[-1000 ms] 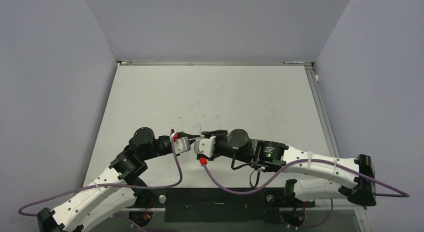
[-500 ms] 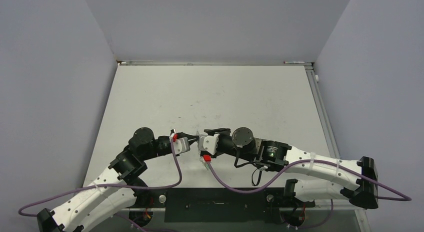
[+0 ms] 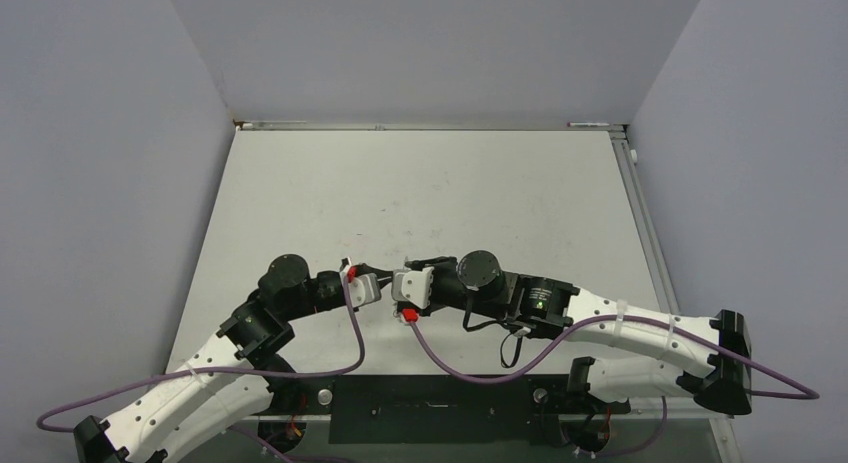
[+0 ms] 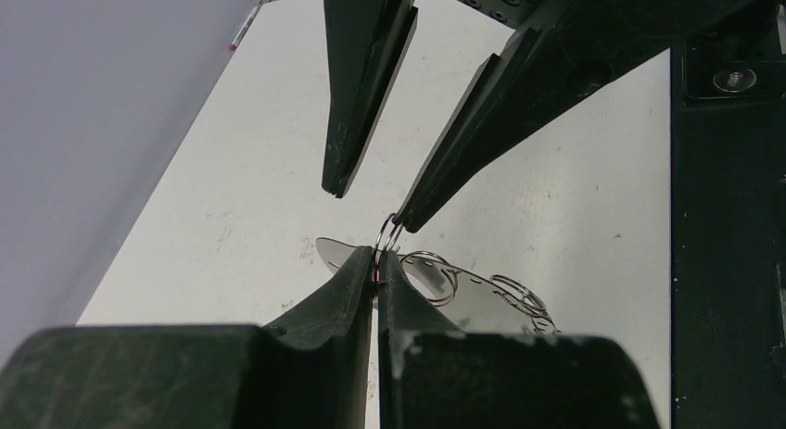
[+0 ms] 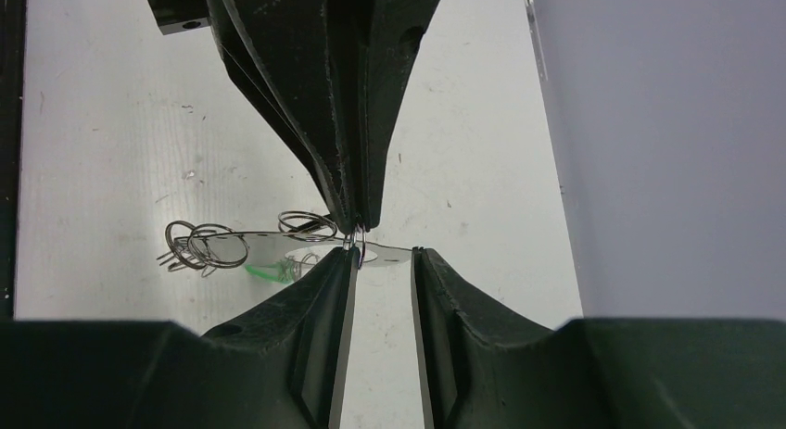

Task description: Put the keys on the keyring

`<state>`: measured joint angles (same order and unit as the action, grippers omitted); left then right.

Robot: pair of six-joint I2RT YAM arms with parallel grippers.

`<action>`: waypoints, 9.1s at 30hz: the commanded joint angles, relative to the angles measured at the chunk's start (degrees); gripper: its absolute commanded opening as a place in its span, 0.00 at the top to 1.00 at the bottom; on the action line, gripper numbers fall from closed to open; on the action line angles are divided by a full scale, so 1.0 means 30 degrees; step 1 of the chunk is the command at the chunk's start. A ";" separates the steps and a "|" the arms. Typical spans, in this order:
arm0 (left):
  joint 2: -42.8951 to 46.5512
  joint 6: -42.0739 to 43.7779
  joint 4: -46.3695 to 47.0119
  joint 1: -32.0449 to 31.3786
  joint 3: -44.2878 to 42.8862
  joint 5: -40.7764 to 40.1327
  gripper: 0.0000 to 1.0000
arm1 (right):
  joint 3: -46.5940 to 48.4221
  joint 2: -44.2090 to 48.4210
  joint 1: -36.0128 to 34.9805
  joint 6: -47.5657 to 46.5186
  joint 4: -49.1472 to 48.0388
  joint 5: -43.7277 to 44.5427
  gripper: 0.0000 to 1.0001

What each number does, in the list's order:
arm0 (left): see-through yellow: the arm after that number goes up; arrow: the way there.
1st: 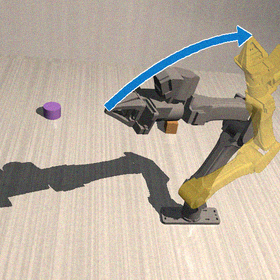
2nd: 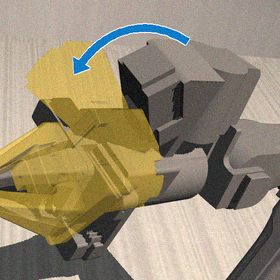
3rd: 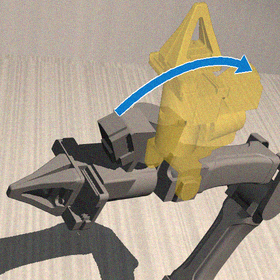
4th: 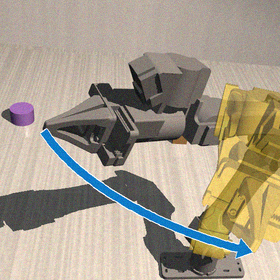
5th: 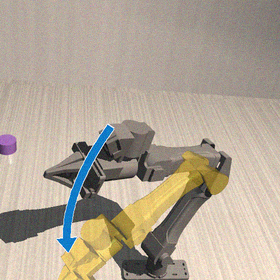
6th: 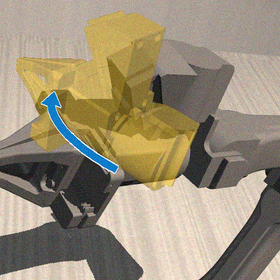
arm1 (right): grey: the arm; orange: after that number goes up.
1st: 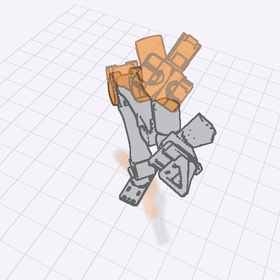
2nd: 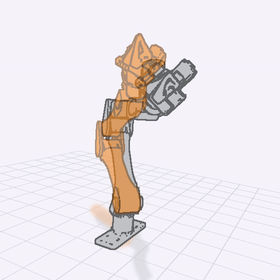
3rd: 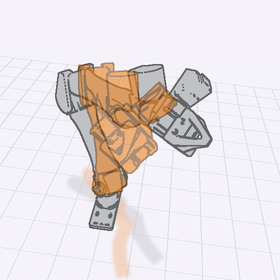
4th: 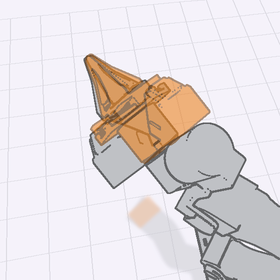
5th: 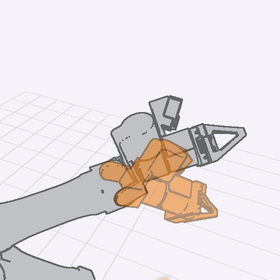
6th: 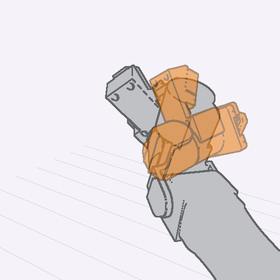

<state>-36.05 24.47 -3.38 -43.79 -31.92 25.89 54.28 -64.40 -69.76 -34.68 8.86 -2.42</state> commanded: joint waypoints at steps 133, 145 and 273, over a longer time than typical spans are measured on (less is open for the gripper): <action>0.1237 -0.2956 0.6095 0.1296 0.0499 0.2826 0.73 | -0.2905 0.3900 0.1051 0.3486 -0.8121 -0.2401 0.95; 0.1642 -0.2222 0.5657 0.1300 0.0475 0.2856 0.77 | -0.3123 0.3969 0.1064 0.3728 -0.7872 -0.2241 0.95; 0.2299 -0.2033 0.5662 0.1296 0.0619 0.5329 0.73 | -0.2512 0.4207 0.1280 0.4546 -0.8160 -0.6197 0.95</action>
<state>-29.12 19.55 10.63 -40.05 -29.47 39.94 43.62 -52.86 -66.32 -21.19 -10.28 -18.13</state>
